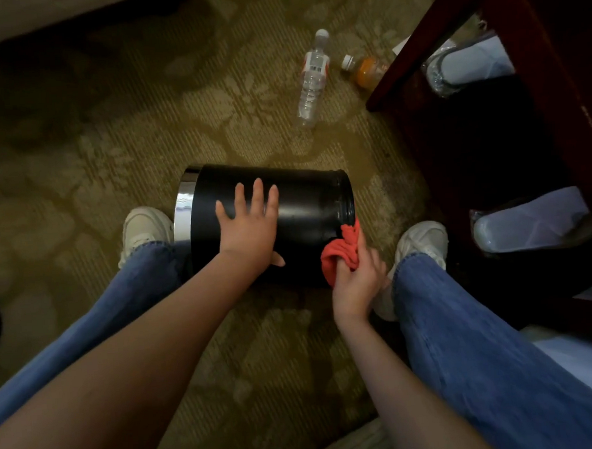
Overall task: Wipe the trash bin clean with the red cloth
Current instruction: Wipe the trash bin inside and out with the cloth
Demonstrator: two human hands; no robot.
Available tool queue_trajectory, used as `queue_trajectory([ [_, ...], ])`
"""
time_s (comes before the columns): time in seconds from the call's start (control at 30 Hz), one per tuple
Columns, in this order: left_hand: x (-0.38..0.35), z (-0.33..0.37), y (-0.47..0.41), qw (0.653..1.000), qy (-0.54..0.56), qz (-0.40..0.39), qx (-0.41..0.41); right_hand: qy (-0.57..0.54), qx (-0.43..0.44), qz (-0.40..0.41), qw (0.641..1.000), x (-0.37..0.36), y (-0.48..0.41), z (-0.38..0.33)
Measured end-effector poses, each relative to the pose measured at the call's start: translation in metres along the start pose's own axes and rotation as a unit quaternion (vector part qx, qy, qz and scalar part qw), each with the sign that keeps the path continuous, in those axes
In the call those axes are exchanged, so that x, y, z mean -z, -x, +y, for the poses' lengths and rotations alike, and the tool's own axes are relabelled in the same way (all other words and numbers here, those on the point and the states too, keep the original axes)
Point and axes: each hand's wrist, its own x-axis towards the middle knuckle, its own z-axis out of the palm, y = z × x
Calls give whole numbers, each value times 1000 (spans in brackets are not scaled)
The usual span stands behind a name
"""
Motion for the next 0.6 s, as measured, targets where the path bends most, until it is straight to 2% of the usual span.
queue_trajectory([
  [0.3,6,-7,-10,1000,26,7,-8,-26,-101,-4,994,3,-23,-31],
  [0.6,3,-5,-6,1000,25,8,-5,5,-67,6,998,-2,-30,-41],
])
